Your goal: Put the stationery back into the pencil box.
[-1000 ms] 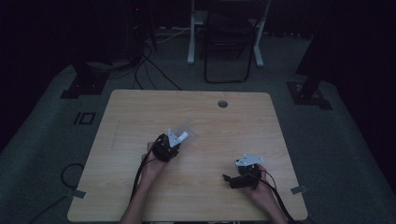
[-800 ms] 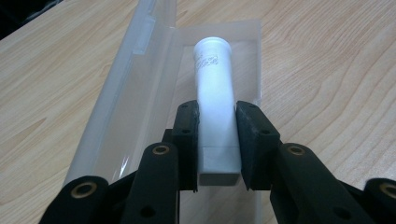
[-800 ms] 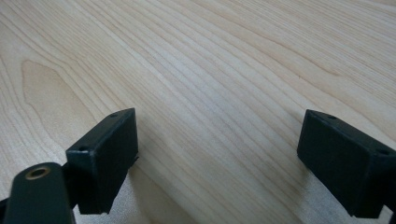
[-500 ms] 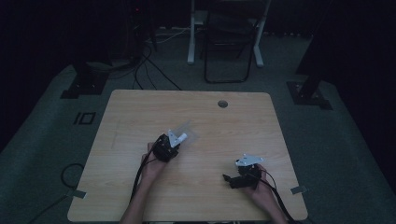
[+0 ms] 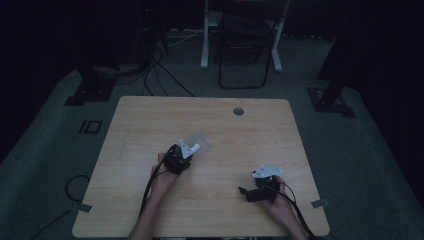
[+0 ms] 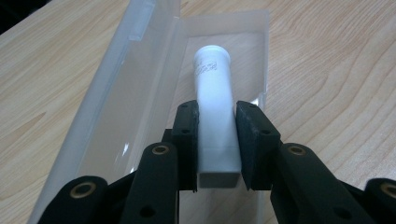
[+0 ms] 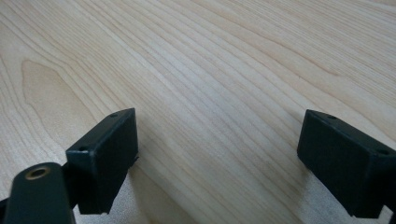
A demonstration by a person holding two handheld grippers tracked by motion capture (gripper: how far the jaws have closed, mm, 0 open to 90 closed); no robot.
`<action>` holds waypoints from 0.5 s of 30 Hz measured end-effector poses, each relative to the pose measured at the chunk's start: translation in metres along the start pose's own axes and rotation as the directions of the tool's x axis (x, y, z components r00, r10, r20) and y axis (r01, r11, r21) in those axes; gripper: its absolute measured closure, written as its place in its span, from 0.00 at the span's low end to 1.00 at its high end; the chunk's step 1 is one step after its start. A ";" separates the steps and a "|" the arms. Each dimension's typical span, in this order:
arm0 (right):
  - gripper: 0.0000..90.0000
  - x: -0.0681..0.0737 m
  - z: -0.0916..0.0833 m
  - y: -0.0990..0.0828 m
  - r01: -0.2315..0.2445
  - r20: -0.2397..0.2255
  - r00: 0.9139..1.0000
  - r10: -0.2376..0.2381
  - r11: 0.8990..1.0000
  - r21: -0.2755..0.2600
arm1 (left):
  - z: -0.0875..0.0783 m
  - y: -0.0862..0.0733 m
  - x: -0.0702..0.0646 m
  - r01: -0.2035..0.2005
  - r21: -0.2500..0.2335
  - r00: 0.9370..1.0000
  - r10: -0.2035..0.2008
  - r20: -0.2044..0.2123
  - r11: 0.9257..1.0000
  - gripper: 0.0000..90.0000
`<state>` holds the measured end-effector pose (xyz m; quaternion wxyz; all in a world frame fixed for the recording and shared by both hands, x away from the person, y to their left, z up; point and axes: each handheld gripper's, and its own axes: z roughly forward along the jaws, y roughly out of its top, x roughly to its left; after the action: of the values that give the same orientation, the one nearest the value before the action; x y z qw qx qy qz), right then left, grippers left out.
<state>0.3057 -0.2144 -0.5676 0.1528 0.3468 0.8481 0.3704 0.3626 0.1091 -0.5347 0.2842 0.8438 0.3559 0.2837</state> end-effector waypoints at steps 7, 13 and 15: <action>0.14 0.000 0.000 0.000 0.000 0.000 1.000 0.000 1.000 0.001 | 0.001 0.000 -0.001 0.001 0.001 1.000 -0.001 -0.001 1.000 0.76; 0.14 0.000 0.000 0.000 0.000 0.000 1.000 0.000 1.000 0.001 | 0.000 -0.001 -0.003 -0.009 0.005 1.000 0.009 0.004 1.000 0.75; 0.14 0.000 0.000 0.000 0.000 0.000 1.000 0.000 1.000 0.000 | -0.002 -0.002 -0.005 -0.015 0.003 1.000 0.015 0.003 1.000 0.75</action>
<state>0.3057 -0.2144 -0.5675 0.1526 0.3467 0.8482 0.3702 0.3576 0.1069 -0.5361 0.2813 0.8472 0.3498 0.2841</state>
